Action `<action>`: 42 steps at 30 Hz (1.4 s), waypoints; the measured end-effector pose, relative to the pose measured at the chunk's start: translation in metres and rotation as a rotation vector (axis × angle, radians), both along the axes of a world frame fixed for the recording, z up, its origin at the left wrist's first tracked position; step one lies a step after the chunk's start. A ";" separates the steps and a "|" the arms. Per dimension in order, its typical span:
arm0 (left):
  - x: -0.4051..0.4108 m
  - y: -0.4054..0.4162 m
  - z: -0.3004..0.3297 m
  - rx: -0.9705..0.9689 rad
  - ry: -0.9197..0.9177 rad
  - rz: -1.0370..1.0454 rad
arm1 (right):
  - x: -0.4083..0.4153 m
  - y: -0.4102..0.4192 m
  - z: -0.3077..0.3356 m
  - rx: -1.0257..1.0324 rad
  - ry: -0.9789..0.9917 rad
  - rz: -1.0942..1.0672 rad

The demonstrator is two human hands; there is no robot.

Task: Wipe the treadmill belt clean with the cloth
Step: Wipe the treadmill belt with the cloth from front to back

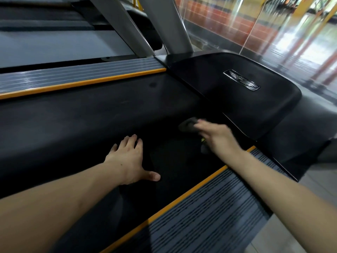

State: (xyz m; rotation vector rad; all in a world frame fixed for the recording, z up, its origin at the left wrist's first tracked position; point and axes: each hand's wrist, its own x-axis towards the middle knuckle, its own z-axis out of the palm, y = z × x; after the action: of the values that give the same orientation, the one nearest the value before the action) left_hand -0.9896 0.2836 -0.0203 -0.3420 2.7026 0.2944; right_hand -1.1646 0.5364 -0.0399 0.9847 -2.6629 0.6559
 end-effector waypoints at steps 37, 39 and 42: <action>-0.001 0.000 -0.008 -0.009 -0.004 0.021 | -0.019 0.043 0.004 0.291 0.056 -0.458; 0.001 0.000 -0.007 -0.003 0.002 0.025 | -0.007 0.031 0.003 0.304 0.022 -0.480; 0.002 0.001 -0.007 -0.009 0.018 0.024 | 0.027 0.005 0.015 0.268 -0.089 -0.448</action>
State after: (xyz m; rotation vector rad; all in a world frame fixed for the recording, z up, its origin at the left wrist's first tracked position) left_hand -0.9874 0.2849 -0.0277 -0.3764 2.7198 0.2938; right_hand -1.1373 0.5412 -0.0244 0.3851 -2.9563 0.2551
